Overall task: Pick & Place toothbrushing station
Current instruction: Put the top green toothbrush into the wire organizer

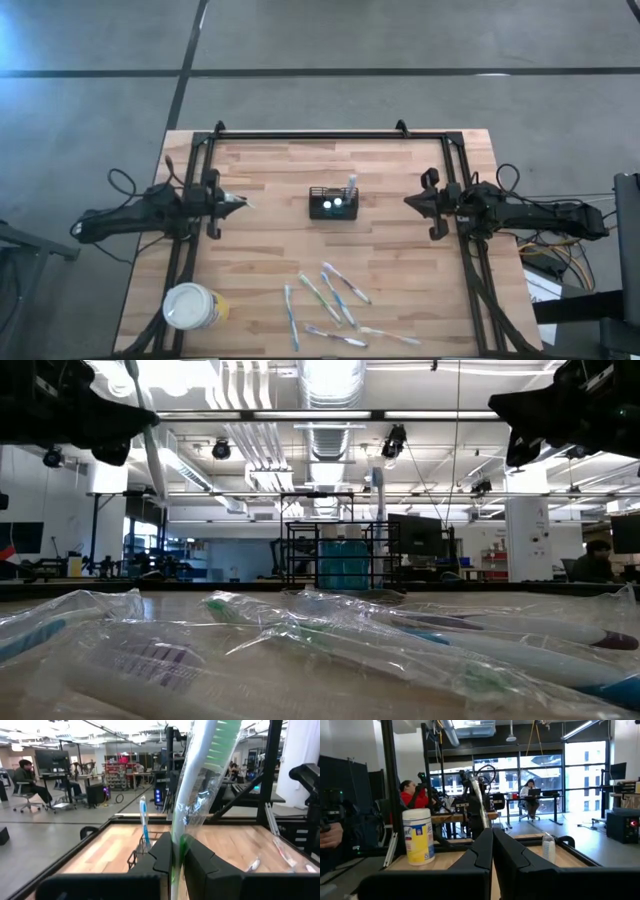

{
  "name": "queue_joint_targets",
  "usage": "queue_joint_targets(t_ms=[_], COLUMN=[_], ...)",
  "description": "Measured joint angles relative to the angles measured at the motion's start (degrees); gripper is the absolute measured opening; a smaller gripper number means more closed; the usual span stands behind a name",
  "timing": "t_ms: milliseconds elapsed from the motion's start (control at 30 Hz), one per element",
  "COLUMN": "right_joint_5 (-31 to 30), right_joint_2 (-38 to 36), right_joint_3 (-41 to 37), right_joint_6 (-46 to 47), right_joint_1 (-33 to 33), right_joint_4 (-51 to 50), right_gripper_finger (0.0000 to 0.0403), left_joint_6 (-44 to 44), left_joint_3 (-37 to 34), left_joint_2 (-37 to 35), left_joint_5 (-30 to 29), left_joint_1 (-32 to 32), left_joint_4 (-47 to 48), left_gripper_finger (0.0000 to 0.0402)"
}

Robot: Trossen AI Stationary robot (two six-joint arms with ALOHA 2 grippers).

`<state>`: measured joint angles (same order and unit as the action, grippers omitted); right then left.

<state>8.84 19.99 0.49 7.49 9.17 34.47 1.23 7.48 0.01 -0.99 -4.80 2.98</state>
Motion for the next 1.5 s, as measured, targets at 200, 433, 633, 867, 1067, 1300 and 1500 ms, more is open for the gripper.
queue_joint_targets(t_ms=[200,433,633,867,1067,1300,1500], right_joint_5=[0.0,-6.4,-6.9,-7.0,-7.0,-7.0,-6.9], right_joint_2=[0.0,0.3,0.5,1.3,1.3,2.1,4.7], right_joint_3=[0.0,0.0,0.0,0.0,0.0,0.0,0.0], right_joint_6=[-0.1,-0.3,-1.4,-1.7,-1.7,-1.7,-1.7], right_joint_1=[0.0,0.0,0.0,0.0,0.0,0.0,0.0], right_joint_4=[0.2,0.1,0.2,0.4,-0.2,-2.6,-2.7], right_gripper_finger=[0.0008,0.0008,0.0008,0.0008,0.0008,0.0008,0.0008], left_joint_6=[-1.1,-2.4,-0.7,2.7,3.5,2.4,0.2], left_joint_3=[-1.5,-1.5,2.1,9.2,16.2,22.6,25.9], left_joint_2=[0.0,1.5,10.2,29.8,48.4,66.0,75.9], left_joint_5=[-0.1,0.8,0.0,-0.2,2.1,5.7,9.5], left_joint_1=[0.0,0.0,-0.1,-0.3,-2.3,-5.8,-8.4], left_joint_4=[-2.7,-14.9,-20.7,-29.0,-36.4,-41.9,-46.2], left_gripper_finger=[0.0026,0.0025,0.0025,0.0025,0.0025,0.0025,0.0025])
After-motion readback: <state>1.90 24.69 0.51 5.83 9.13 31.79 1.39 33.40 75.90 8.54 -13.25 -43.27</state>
